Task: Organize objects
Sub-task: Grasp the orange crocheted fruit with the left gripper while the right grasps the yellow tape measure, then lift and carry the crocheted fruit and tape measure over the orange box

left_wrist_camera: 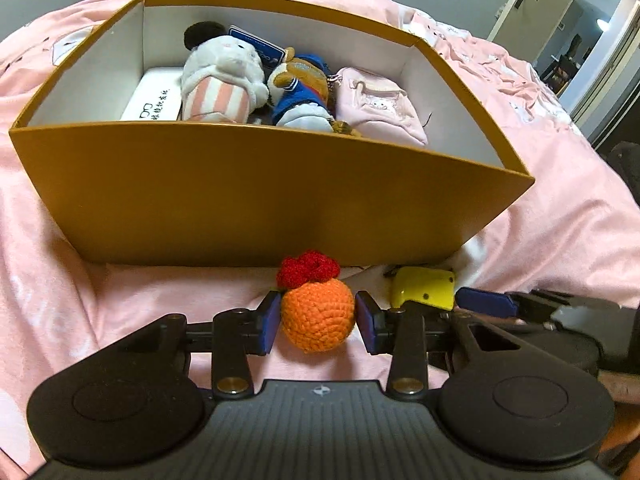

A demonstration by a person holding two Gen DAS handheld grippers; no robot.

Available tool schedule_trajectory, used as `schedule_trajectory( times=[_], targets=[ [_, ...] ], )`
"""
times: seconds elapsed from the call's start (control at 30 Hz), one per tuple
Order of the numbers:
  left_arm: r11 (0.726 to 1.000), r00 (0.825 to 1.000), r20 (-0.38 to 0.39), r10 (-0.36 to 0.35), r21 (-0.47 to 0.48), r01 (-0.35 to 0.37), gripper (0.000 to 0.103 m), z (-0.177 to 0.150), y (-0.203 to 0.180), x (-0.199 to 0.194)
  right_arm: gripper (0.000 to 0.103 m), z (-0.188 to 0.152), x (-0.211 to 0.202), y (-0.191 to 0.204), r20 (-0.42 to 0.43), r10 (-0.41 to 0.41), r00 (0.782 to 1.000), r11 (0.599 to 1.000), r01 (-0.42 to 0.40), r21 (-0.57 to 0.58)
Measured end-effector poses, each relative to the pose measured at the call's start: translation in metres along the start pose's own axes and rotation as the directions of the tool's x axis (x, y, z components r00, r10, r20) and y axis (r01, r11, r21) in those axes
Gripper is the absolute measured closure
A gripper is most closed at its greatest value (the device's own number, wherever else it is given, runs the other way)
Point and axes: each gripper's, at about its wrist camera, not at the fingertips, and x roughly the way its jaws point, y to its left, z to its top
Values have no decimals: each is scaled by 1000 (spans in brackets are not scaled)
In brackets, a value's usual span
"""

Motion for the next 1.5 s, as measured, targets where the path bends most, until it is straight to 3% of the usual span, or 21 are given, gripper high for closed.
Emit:
schedule_trajectory(
  times=[0.27,0.43,0.57,0.73,0.8,0.93,1.37,1.5],
  targets=[
    [1000,1000,-7,-6,8,6,58,-4,4,4,44,2,17,6,-17,-49,999,999,49,7],
    [1000,999,-53,12,19,-11,57,-6,6,13,44,0,24,6,-10,-63,998,998,62,-14],
    [999,995,-91,39,4,-39,44,-7,8,13,44,0,23,3,-9,-52,999,999,52,-1],
    [998,994,-97,57,-31,-60,41,-9,13,5,45,0,23,2,-11,-37,999,999,37,5],
    [997,994,-102,42,-53,-48,42,-9,18,3,45,-1,22,1,-11,-27,1000,1000,27,6],
    [996,994,-110,-2,-86,-8,58,-8,22,6,45,-3,20,1,-17,1,1000,1000,-1,0],
    [999,994,-107,-14,-39,10,59,-5,19,4,46,-9,2,2,-24,60,998,998,-60,-1],
    [995,992,-92,-90,-44,86,59,2,19,-19,46,-3,-29,-2,1,100,995,995,-100,-1]
  ],
)
